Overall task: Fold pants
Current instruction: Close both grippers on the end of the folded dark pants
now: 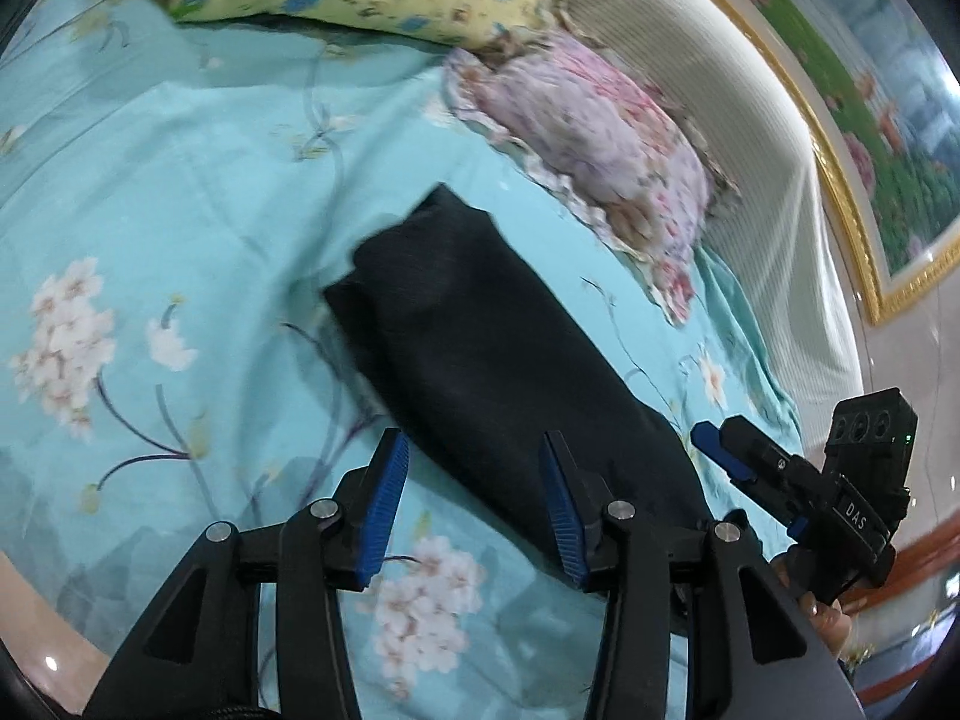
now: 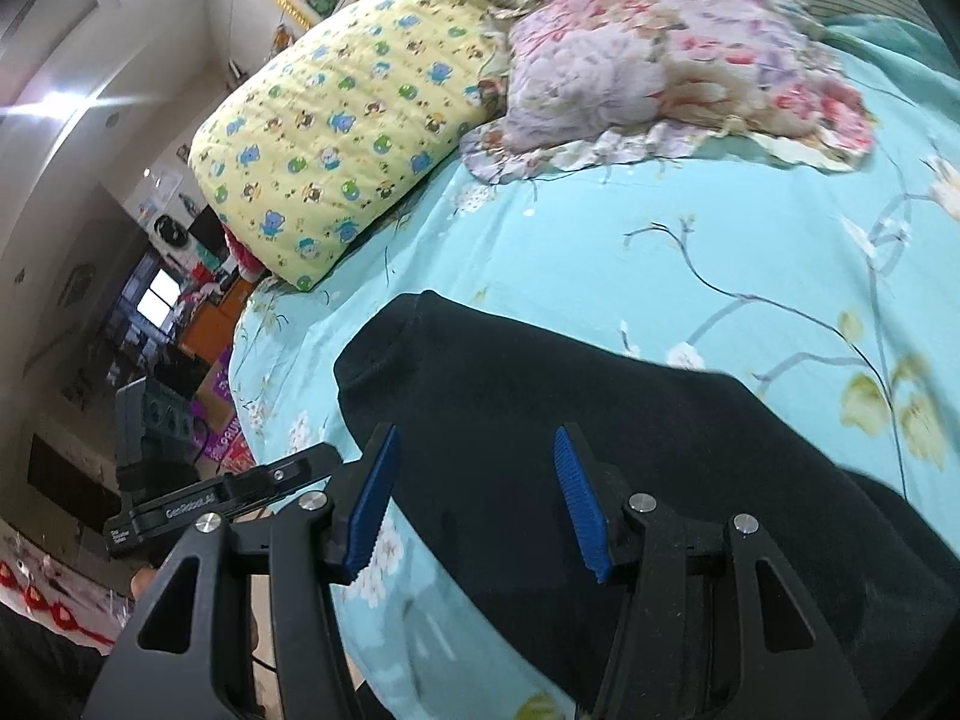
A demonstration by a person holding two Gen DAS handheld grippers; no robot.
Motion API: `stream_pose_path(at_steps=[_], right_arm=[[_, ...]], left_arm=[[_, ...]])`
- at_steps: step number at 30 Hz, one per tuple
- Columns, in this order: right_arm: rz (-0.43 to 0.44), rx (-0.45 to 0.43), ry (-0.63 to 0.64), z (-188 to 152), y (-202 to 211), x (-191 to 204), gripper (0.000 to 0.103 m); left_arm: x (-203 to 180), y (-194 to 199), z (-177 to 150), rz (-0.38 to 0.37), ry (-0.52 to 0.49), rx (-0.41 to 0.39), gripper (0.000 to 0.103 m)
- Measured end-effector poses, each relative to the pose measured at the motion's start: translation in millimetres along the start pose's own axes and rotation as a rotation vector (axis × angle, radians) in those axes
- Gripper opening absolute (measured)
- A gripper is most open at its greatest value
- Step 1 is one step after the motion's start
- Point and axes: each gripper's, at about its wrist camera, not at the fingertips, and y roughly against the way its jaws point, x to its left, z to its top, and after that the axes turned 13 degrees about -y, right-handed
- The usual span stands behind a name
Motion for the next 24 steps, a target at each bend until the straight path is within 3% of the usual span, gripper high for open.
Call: stream_pose_path(at_steps=[16, 24], right_arm=[[-0.021, 0.136, 0.138, 48, -76, 30, 0.061], [-0.002, 0.238, 0.230, 74, -116, 41, 0.061]], left_arm=[[29, -24, 12, -0.004, 0.133, 0.053, 0.055], [35, -42, 22, 0.018, 0.141, 0.071, 0.056]])
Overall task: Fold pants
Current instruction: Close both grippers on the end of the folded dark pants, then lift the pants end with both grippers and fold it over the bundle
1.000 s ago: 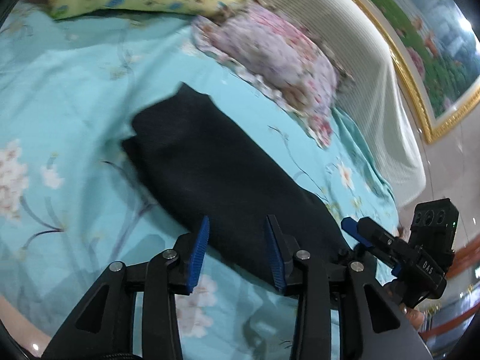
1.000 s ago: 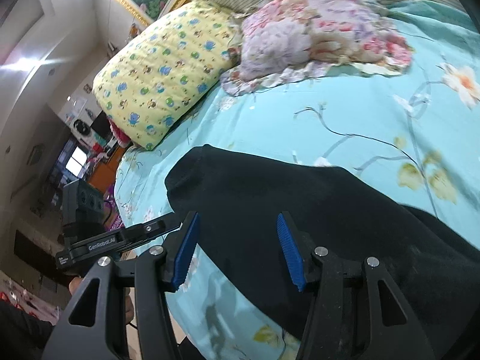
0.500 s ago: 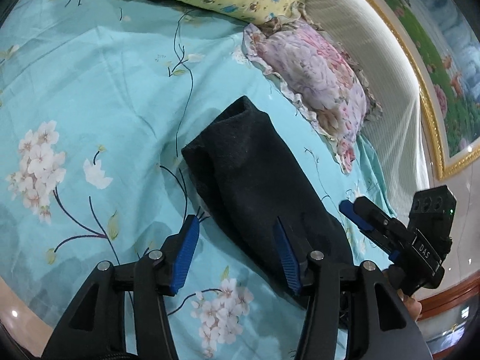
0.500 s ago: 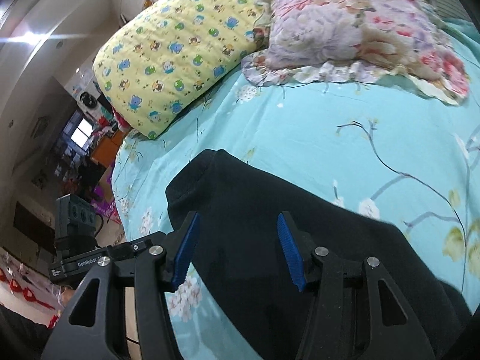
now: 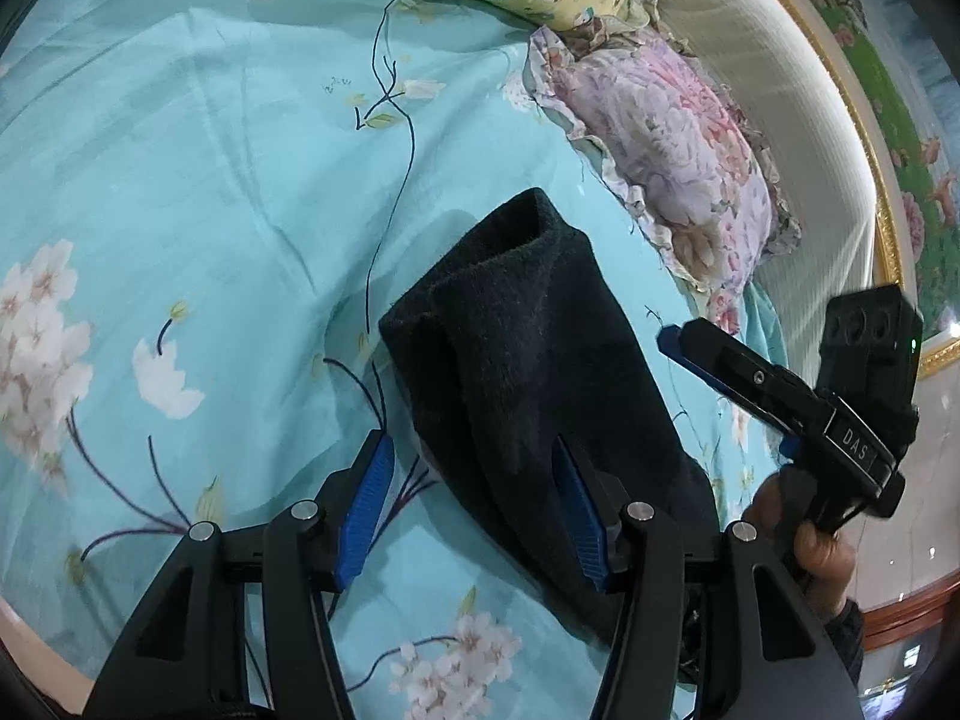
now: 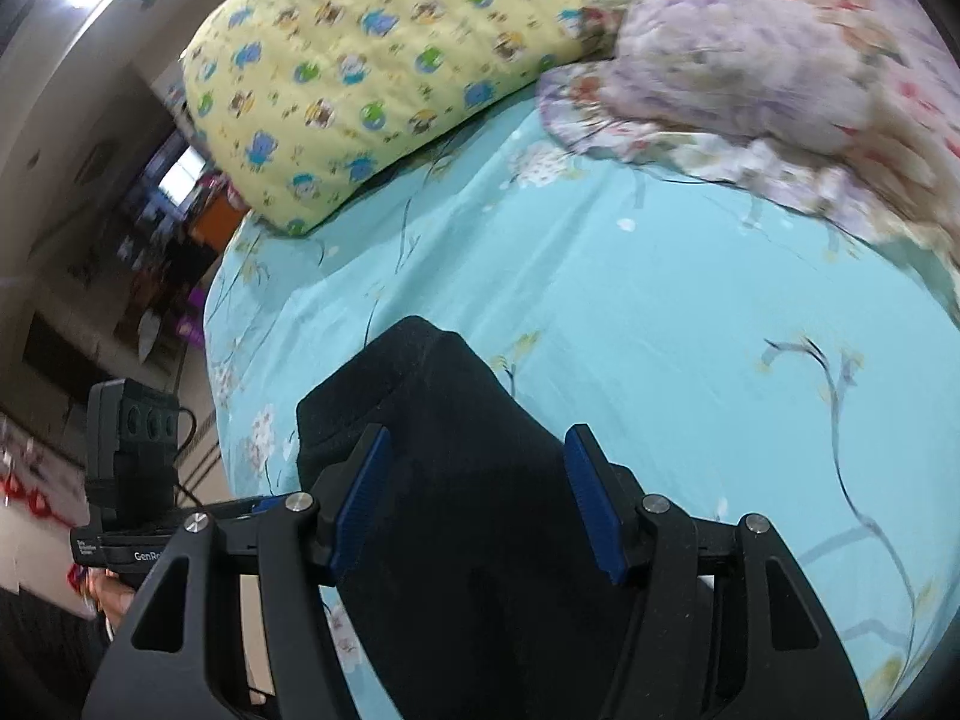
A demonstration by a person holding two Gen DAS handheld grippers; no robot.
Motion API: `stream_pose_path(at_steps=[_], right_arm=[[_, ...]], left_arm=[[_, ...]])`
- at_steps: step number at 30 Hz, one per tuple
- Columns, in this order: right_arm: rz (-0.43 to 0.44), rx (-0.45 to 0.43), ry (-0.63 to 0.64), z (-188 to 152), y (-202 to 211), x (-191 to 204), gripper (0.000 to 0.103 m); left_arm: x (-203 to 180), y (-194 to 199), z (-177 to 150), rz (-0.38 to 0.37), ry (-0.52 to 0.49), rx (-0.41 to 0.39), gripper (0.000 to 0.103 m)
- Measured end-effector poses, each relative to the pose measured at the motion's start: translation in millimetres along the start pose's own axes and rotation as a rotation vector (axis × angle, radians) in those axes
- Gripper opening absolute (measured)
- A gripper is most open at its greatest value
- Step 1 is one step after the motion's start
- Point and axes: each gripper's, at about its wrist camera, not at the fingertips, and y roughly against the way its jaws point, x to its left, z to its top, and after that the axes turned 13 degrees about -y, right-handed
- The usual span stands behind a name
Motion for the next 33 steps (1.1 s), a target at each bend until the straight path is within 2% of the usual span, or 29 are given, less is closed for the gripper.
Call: stream_pose_path(at_steps=[7, 10, 11, 12, 14, 15, 20, 26, 33], right_arm=[[0.009, 0.140, 0.108, 17, -39, 3, 0.061], [0.004, 0.181, 0.104, 23, -55, -2, 0.061], [0.004, 0.187, 0.102, 23, -59, -3, 0.058], [0.005, 0.197, 0.101, 24, -65, -5, 0.050], [0.020, 0.212, 0.092, 24, -71, -6, 0.038], [0.023, 0.208, 0.093, 23, -72, -5, 0.031], [0.027, 0.171, 0.113, 17, -59, 2, 0.021], [0.063, 0.097, 0.102, 14, -23, 8, 0.018], [0.113, -0.037, 0.067, -2, 52, 4, 0.017]], left_arm=[[3, -9, 6, 0.005, 0.004, 0.002, 0.056], [3, -13, 9, 0.015, -0.004, -0.001, 0.054], [3, -14, 10, 0.019, -0.002, -0.004, 0.052], [3, -15, 12, 0.027, -0.001, -0.007, 0.050], [3, -17, 14, 0.041, -0.011, -0.006, 0.036], [2, -18, 15, 0.042, -0.020, -0.003, 0.031], [-11, -13, 17, 0.050, -0.061, -0.015, 0.020], [-46, 14, 18, 0.031, -0.133, -0.072, 0.018], [-112, 39, 11, -0.045, -0.261, -0.131, 0.018]])
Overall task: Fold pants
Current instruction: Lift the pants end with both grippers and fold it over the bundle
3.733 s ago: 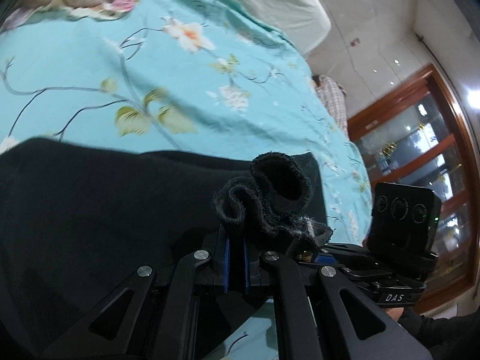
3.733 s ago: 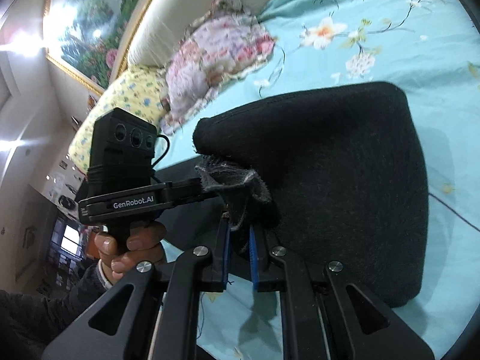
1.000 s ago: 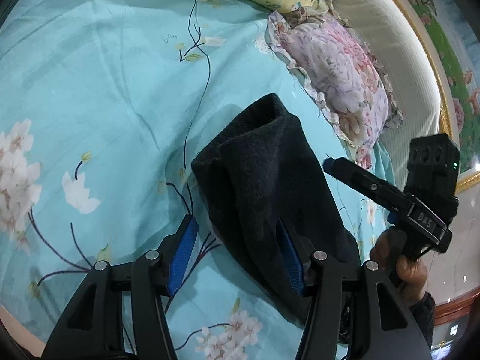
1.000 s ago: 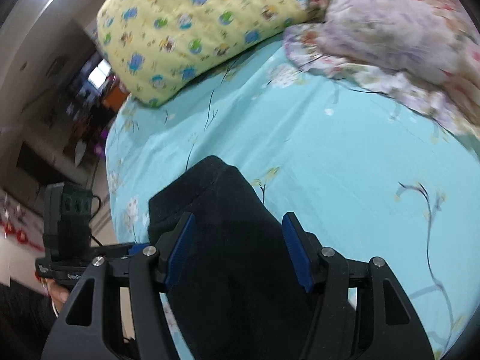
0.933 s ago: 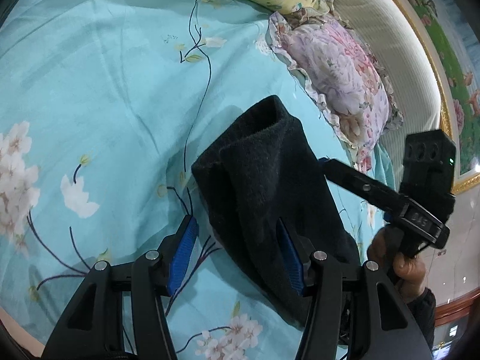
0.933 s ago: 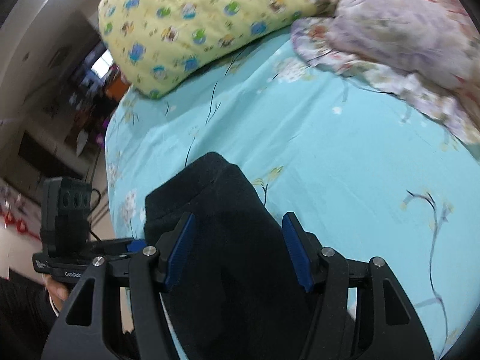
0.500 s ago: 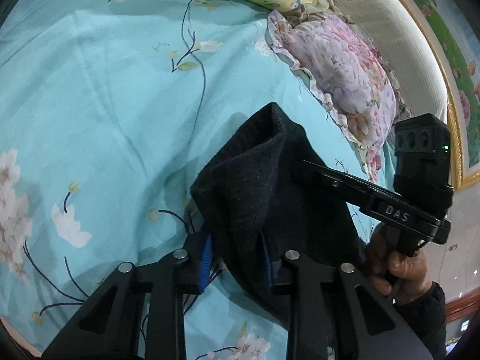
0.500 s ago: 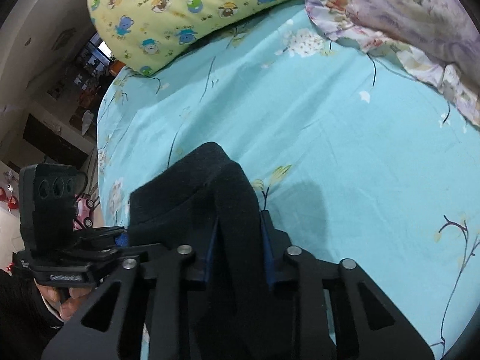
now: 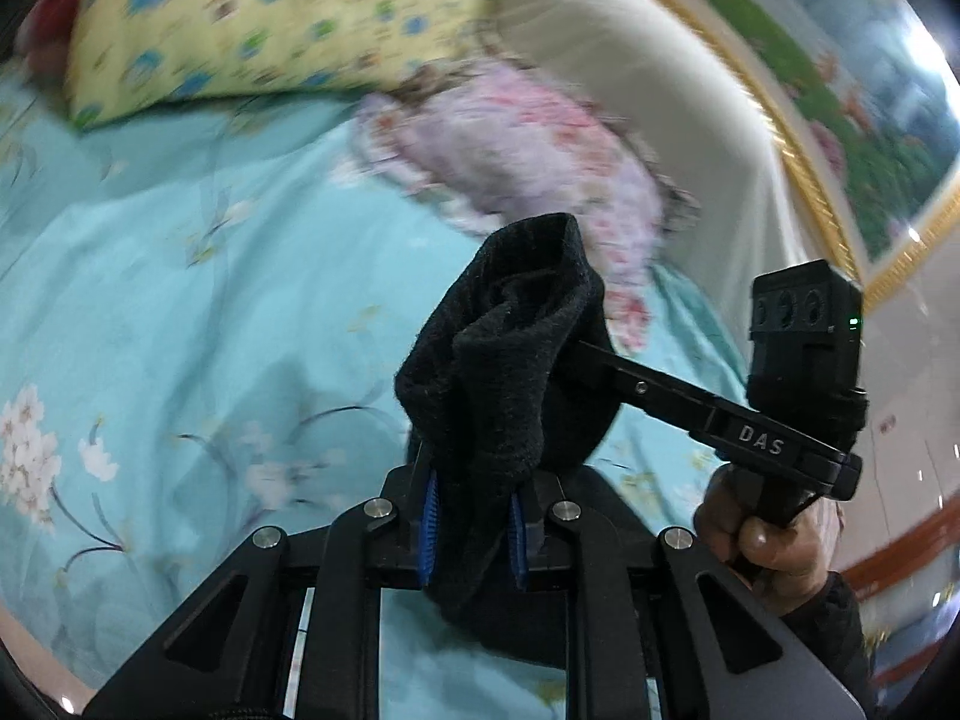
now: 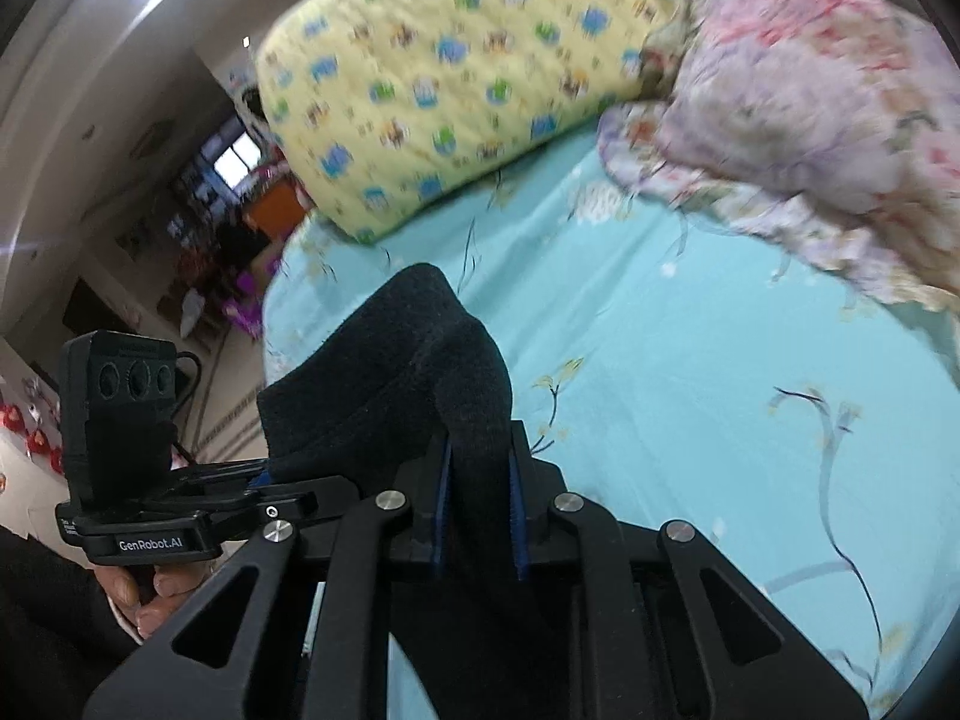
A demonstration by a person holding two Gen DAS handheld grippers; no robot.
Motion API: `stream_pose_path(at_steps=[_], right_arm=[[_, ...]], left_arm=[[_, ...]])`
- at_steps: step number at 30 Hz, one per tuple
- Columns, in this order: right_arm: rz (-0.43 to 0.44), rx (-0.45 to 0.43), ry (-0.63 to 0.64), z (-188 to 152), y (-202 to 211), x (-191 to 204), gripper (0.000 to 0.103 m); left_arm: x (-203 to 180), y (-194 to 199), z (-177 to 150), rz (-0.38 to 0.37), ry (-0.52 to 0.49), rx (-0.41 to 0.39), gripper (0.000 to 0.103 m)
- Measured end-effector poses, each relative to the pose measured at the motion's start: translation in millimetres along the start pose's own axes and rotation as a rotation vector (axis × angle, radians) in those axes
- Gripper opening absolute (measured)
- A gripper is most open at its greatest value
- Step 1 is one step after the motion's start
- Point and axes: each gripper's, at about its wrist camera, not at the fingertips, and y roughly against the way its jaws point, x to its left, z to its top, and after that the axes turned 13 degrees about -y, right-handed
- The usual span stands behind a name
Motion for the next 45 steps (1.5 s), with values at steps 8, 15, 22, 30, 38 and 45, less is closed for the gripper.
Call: stream_pose_path(at_steps=[8, 15, 22, 30, 38, 45], right_arm=[[0.026, -0.147, -0.049, -35, 83, -12, 0.017], [0.029, -0.238, -0.099, -70, 128, -31, 0.017], [0.031, -0.313, -0.186, -109, 161, -63, 0.017], [0.040, -0.399, -0.268, -148, 196, -93, 0.017], [0.035, -0.443, -0.334, -181, 212, -116, 0.017], [0.018, -0.458, -0.398, -206, 216, -141, 0.019]], left_arm=[[-75, 8, -2, -0.100, -0.128, -0.009, 0.017], [-131, 0, -17, -0.153, -0.221, 0.016, 0.017], [-177, -20, -37, -0.193, -0.306, 0.077, 0.017], [-223, -35, -53, -0.234, -0.400, 0.116, 0.017], [-251, -55, -74, -0.241, -0.468, 0.167, 0.017], [-271, -74, -97, -0.235, -0.532, 0.191, 0.017]])
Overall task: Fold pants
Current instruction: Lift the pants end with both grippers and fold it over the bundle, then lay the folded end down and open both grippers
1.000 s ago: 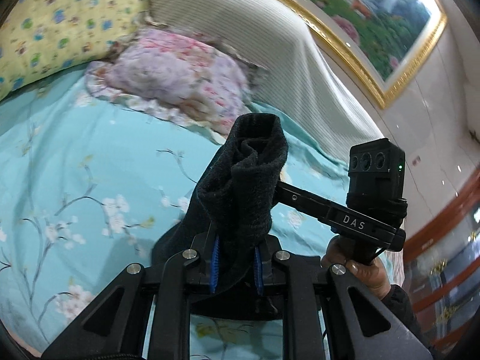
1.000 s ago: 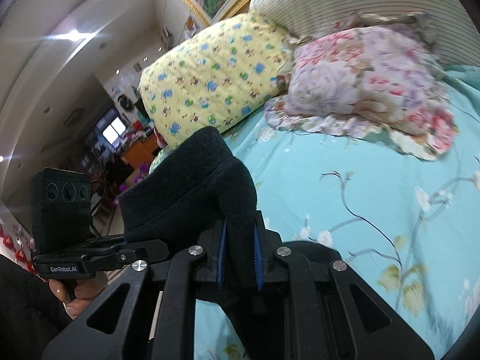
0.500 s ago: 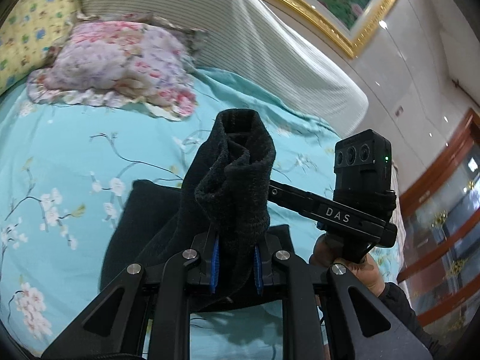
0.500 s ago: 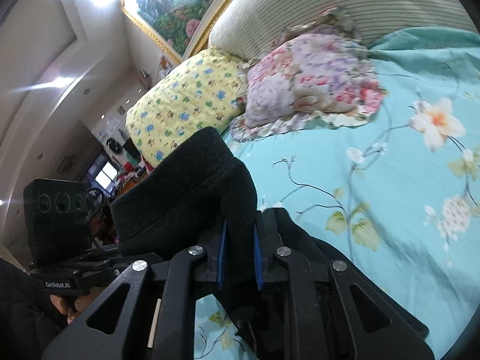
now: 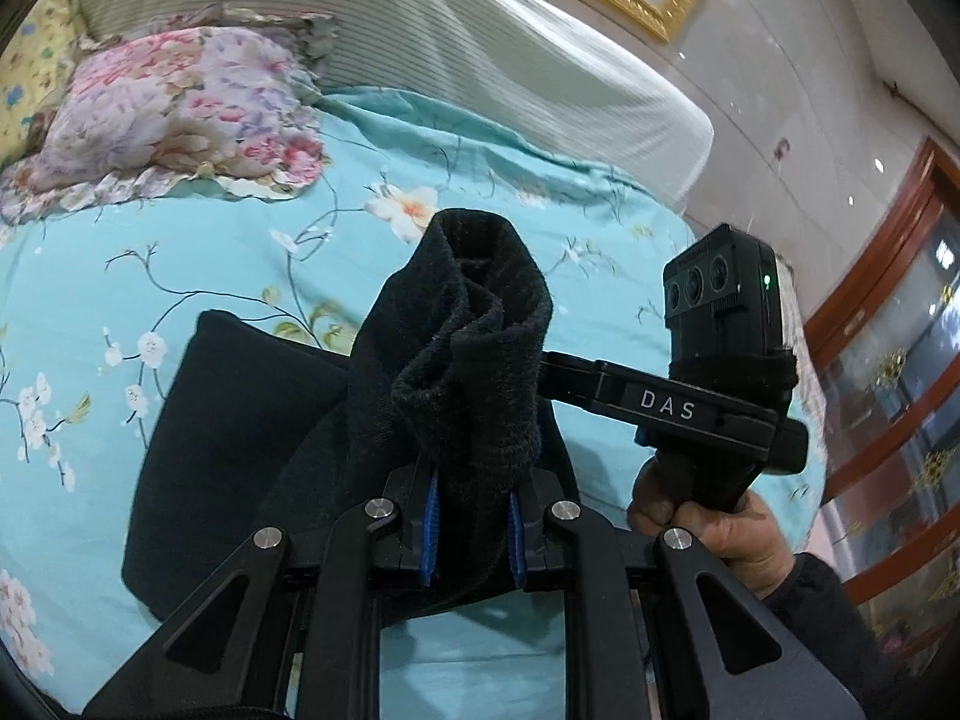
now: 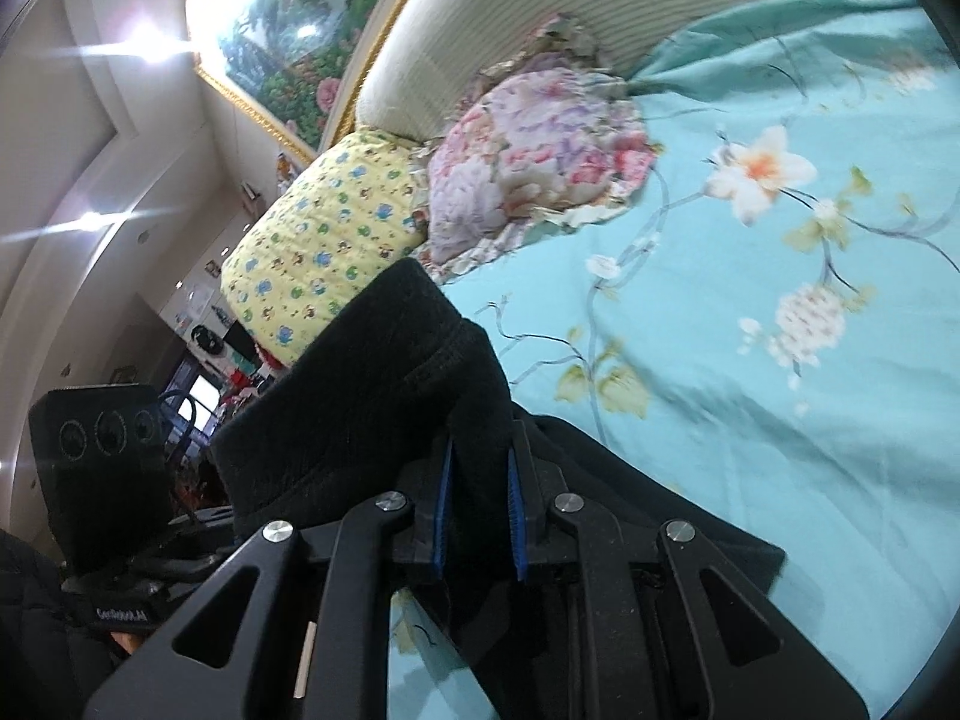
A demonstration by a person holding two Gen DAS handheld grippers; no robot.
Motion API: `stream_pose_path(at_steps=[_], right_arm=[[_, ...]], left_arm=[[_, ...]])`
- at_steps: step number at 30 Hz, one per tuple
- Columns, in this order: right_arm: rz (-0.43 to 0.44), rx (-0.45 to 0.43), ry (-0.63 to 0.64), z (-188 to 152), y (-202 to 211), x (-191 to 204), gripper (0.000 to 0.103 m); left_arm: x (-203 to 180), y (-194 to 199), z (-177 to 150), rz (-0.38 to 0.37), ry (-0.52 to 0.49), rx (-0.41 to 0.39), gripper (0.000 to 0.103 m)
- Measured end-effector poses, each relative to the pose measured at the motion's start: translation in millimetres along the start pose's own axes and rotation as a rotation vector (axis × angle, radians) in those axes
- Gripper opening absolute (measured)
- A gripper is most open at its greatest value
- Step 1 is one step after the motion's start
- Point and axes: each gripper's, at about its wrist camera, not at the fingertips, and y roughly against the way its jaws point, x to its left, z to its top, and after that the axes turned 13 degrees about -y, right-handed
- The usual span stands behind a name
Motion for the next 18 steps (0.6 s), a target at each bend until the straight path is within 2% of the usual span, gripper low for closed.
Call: stream_pose_path(at_steps=[2, 6, 8, 9, 10, 11, 12, 14, 16, 18], right_arm=[[-0.027, -0.007, -0.009, -3, 3, -6, 0.025], [-0.098, -0.042, -0.032, -7, 16, -18, 0.025], [-0.133, -0.062, -0.034, -10, 25, -21, 0.025], [-0.148, -0.071, -0.038, -10, 28, -22, 0.029], [-0.163, -0.084, -0.047, -10, 34, -24, 0.032], [-0.176, -0.095, -0.059, -11, 39, -26, 0.042], [-0.204, -0.110, -0.073, -12, 45, -28, 0.055], [-0.243, -0.142, -0.086, -15, 54, -29, 0.065], [-0.251, -0.172, -0.115, -20, 65, -31, 0.066], [-0.265, -0.196, -0.140, -24, 74, -31, 0.068]], left_arm=[[-4, -9, -2, -0.005, -0.016, 0.016, 0.018], [-12, -26, -8, -0.011, -0.048, 0.041, 0.022], [-15, -33, -10, -0.025, -0.063, 0.050, 0.030], [-17, -35, -11, -0.041, -0.070, 0.053, 0.032], [-19, -37, -11, -0.052, -0.077, 0.053, 0.039], [-20, -37, -12, -0.062, -0.081, 0.050, 0.047], [-21, -36, -12, -0.085, -0.085, 0.044, 0.050], [-24, -35, -14, -0.114, -0.093, 0.036, 0.058], [-26, -34, -13, -0.142, -0.102, 0.032, 0.064], [-26, -31, -12, -0.166, -0.105, 0.022, 0.064]])
